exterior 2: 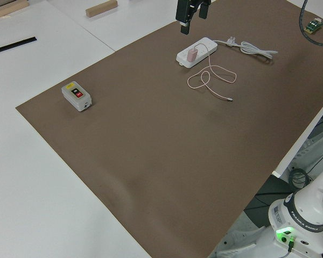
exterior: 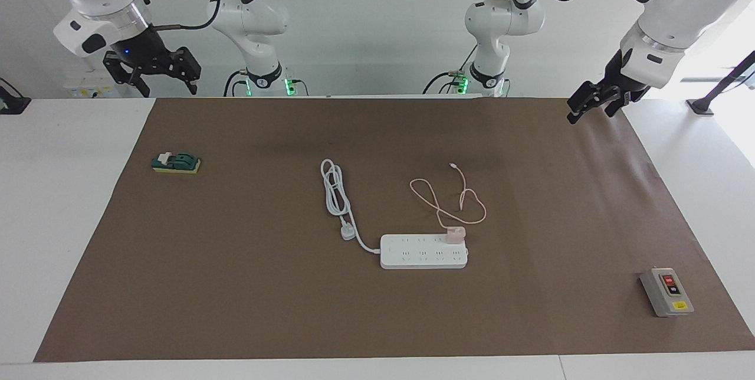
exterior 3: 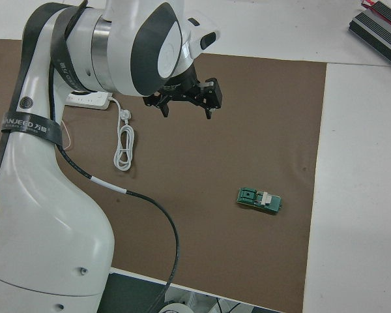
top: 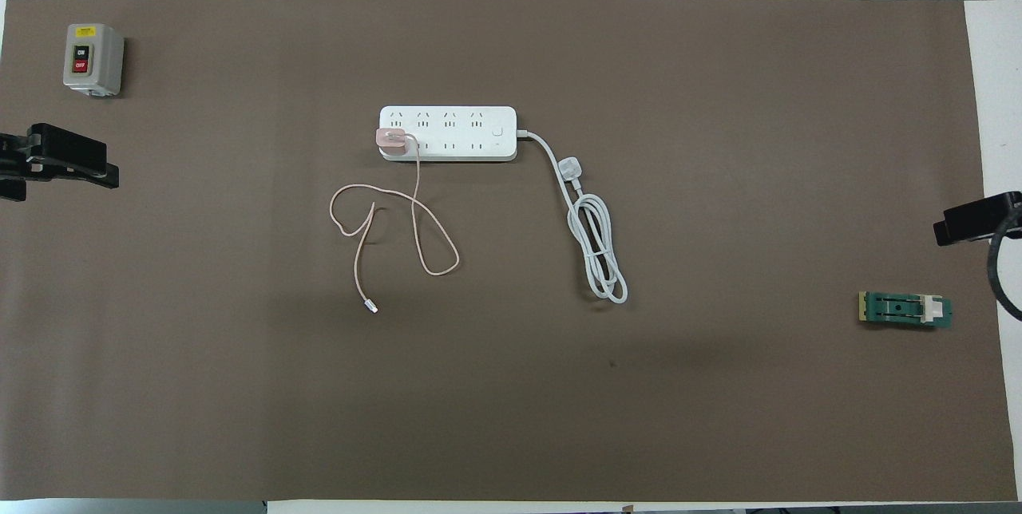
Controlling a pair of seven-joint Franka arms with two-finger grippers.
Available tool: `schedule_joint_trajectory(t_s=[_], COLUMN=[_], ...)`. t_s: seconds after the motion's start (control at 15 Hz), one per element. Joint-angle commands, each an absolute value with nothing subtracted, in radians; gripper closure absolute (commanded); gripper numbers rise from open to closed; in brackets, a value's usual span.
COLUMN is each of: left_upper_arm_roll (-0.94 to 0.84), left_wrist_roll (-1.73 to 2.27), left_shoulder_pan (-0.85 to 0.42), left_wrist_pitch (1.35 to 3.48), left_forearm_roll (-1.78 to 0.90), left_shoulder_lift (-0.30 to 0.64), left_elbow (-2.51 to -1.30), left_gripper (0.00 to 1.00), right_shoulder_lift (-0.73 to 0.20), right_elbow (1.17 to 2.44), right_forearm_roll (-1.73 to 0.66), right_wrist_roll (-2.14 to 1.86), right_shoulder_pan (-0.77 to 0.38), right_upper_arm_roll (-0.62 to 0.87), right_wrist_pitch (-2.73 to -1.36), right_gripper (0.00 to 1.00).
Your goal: Plug charger into power strip
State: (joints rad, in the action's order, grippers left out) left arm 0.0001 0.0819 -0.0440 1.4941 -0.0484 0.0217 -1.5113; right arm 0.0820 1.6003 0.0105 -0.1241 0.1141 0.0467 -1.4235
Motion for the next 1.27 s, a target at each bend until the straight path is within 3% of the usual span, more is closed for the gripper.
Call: schedule_joint_trajectory(t_s=[0.0,1.2], left_upper_arm_roll=[-0.011,-0.014], left_wrist_roll=[0.049,0.061], left_shoulder_pan=[-0.029,-0.029], left_wrist_pitch=[1.505,1.514], left_forearm_roll=[-0.008,0.008], left_shoulder_lift=[-0.006,-0.037], left_elbow=[-1.546,-1.574], left_gripper=[0.0,0.0], right_shoulder_lift=[0.083,0.083], right_elbow=[1.597,1.597], right_forearm_roll=[-0.006,-0.006], right_wrist_roll=[-0.109,-0.114], right_shoulder_pan=[0.132,0.133], right_upper_arm_roll=[0.057,0.057], right_wrist_pitch=[-1.422,-1.422], right_gripper=[0.0,0.0])
